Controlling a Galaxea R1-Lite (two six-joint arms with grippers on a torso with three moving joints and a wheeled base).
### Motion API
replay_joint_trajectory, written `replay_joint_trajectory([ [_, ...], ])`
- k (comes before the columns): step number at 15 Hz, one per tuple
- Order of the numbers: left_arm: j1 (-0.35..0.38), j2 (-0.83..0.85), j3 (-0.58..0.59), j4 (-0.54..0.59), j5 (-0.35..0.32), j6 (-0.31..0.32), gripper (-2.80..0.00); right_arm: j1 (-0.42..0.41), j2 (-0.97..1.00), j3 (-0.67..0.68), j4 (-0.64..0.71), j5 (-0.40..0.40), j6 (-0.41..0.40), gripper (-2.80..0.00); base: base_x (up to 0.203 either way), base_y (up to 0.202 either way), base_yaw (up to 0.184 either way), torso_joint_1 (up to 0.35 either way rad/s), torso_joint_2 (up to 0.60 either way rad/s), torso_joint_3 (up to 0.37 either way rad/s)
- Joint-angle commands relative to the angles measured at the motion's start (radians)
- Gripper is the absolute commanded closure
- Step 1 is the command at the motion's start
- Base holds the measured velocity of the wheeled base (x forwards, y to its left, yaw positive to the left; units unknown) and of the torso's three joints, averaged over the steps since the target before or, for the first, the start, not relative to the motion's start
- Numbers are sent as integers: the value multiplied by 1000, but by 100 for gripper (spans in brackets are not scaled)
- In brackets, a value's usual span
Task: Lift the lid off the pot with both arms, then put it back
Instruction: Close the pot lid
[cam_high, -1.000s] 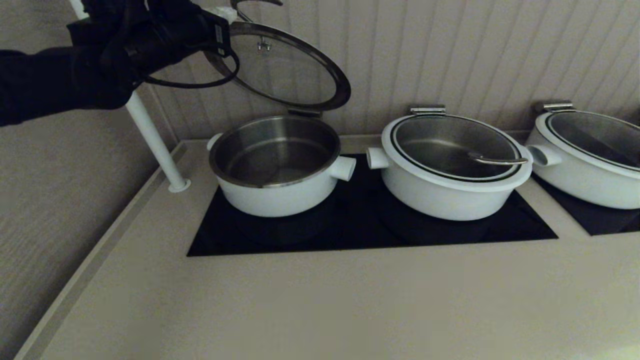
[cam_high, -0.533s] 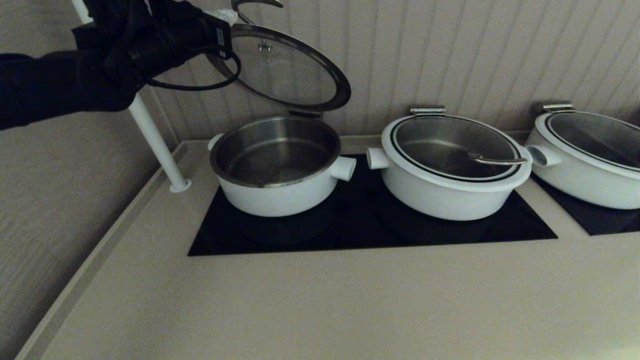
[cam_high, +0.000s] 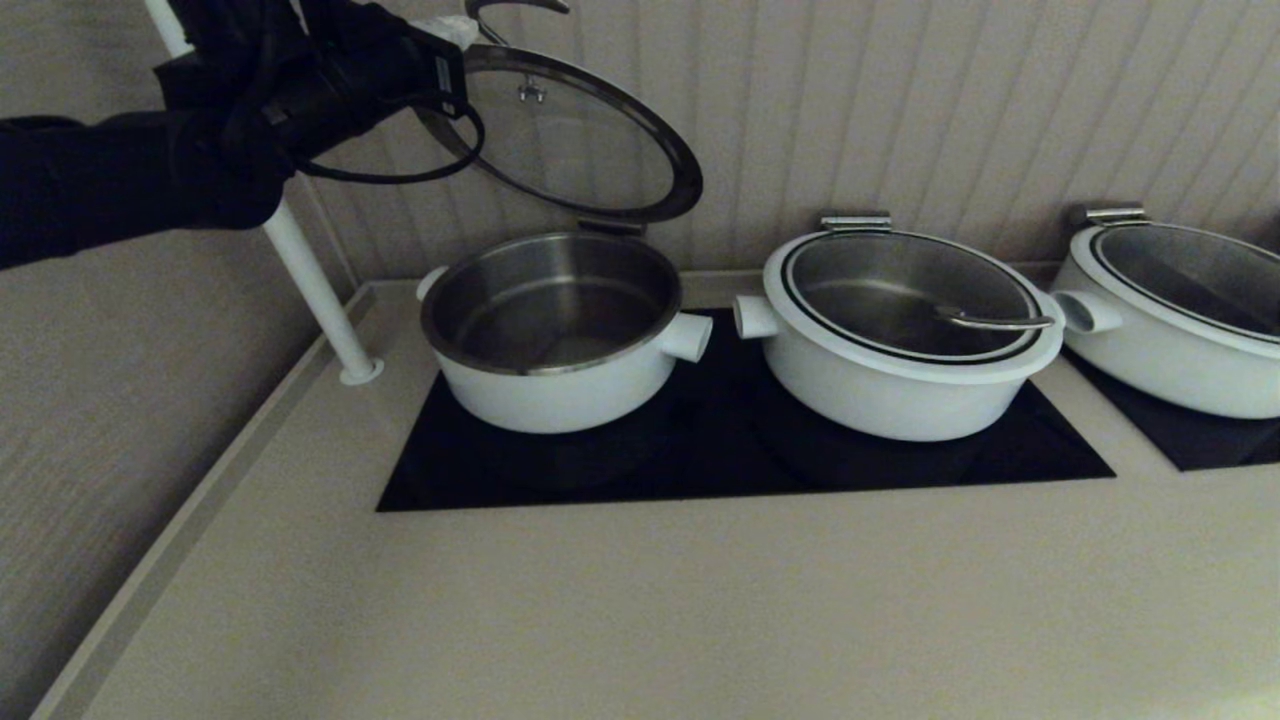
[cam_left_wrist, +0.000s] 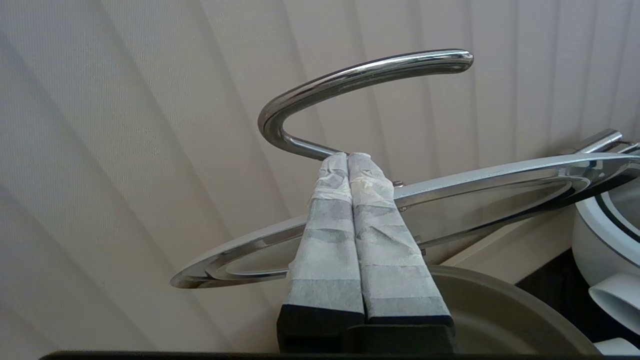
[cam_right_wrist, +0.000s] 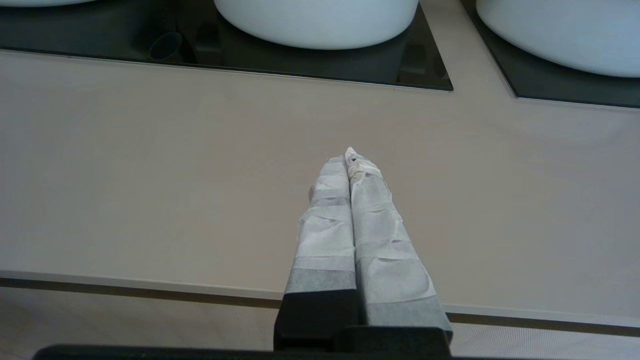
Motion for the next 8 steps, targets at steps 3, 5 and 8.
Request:
replay_joint_trajectory([
  [3,0,15,2,11,-2,2,0,0,1,0,0,1,-1,0,0,0,0,0,0,0],
  [5,0,10,4,13,-2,4,0,0,1,0,0,1,-1,0,0,0,0,0,0,0],
  [8,0,0,13,14,0,17,0,0,1,0,0,1,-1,0,0,0,0,0,0,0],
])
